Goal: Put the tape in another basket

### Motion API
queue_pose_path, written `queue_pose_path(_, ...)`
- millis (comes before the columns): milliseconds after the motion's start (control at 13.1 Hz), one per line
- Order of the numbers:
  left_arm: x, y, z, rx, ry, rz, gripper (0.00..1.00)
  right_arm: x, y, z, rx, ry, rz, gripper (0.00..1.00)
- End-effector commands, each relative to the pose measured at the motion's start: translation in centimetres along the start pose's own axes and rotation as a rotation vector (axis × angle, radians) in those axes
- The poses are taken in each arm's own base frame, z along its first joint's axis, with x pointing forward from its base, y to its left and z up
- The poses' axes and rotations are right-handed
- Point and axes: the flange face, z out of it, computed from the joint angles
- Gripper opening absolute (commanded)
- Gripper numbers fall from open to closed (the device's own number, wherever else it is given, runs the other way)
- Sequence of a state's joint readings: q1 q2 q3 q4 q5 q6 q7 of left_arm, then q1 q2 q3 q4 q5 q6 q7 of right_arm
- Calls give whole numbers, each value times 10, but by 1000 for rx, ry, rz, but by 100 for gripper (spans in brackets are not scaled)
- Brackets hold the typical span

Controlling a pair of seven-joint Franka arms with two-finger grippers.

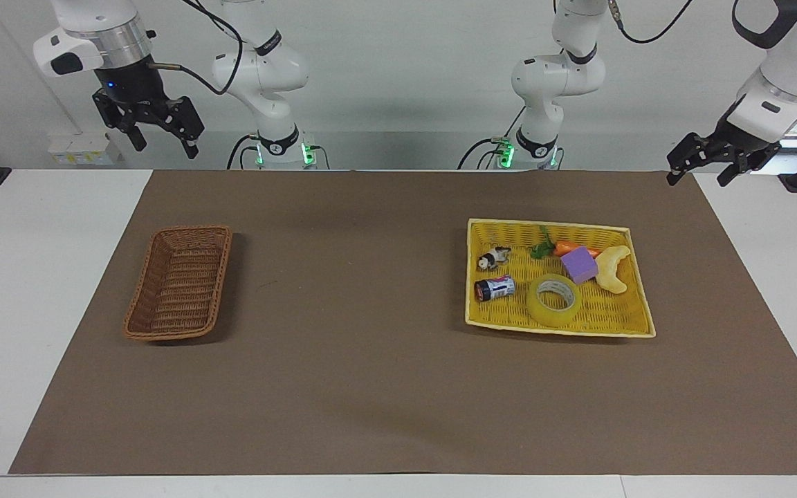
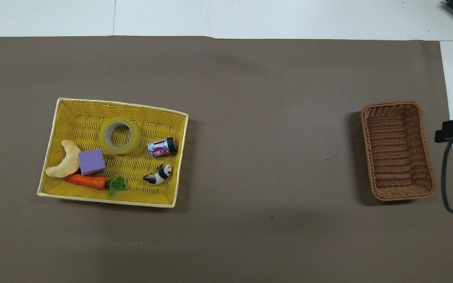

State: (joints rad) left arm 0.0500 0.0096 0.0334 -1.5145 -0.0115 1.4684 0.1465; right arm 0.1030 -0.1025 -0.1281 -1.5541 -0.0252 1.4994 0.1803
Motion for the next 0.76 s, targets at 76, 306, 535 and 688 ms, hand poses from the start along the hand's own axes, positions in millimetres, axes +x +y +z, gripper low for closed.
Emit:
queue_pose_path(76, -13, -2, -3, 17, 17, -14, 100, -3, 2, -3, 14, -9, -19, 100)
queue_pose_path(306, -11, -2, -2, 18, 21, -12, 100, -3, 2, -3, 14, -9, -19, 100)
queue_pose_path(535, -11, -2, -3, 18, 18, -11, 100, -3, 2, -3, 14, -9, -19, 100)
queue_pose_path(688, -12, -1, -5, 18, 23, -11, 100, -3, 2, -3, 14, -9, -19, 100)
